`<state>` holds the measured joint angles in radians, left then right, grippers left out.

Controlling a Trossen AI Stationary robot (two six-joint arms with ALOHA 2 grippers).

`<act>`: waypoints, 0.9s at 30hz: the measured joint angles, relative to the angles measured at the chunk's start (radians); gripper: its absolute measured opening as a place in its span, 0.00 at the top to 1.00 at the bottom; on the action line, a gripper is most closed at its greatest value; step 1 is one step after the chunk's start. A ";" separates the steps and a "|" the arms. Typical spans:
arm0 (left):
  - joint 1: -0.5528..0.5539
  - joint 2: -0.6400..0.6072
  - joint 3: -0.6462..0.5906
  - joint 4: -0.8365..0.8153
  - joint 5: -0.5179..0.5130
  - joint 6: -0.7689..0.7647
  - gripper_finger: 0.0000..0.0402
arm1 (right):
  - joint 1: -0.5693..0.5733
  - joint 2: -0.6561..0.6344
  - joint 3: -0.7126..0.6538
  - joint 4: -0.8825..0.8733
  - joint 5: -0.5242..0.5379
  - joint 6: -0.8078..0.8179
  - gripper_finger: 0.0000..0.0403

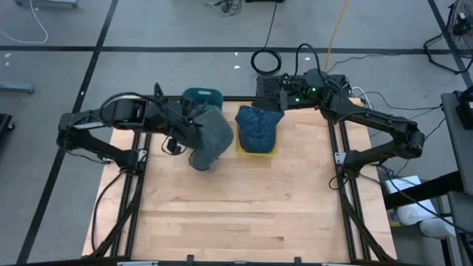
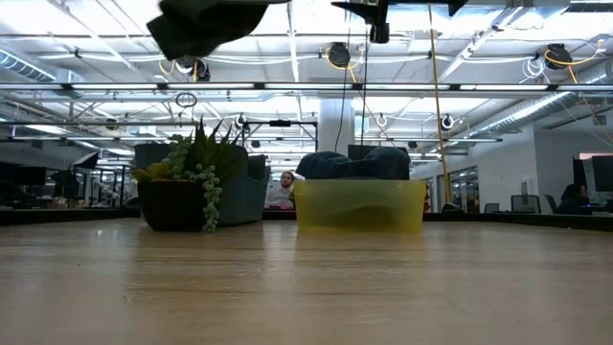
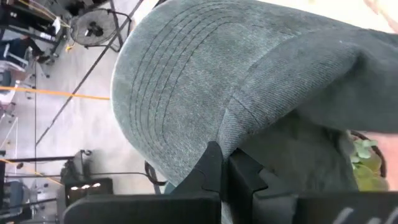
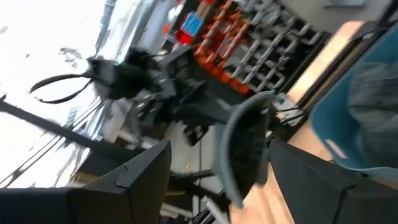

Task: Pick & Place hat
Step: Put the black cap into the blue bin

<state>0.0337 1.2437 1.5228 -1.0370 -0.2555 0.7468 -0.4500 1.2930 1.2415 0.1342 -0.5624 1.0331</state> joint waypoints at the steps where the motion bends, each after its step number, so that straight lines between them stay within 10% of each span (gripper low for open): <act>1: 0.009 0.003 0.009 0.000 0.009 0.015 1.00 | 0.000 0.000 0.000 -0.009 0.013 0.003 0.35; 27: 0.041 0.257 0.229 0.104 0.023 0.425 1.00 | 0.084 0.000 0.000 -0.164 0.038 0.137 0.37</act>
<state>0.0746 1.5009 1.7514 -0.9333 -0.2322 1.1716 -0.3661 1.2930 1.2415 -0.0294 -0.5243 1.1698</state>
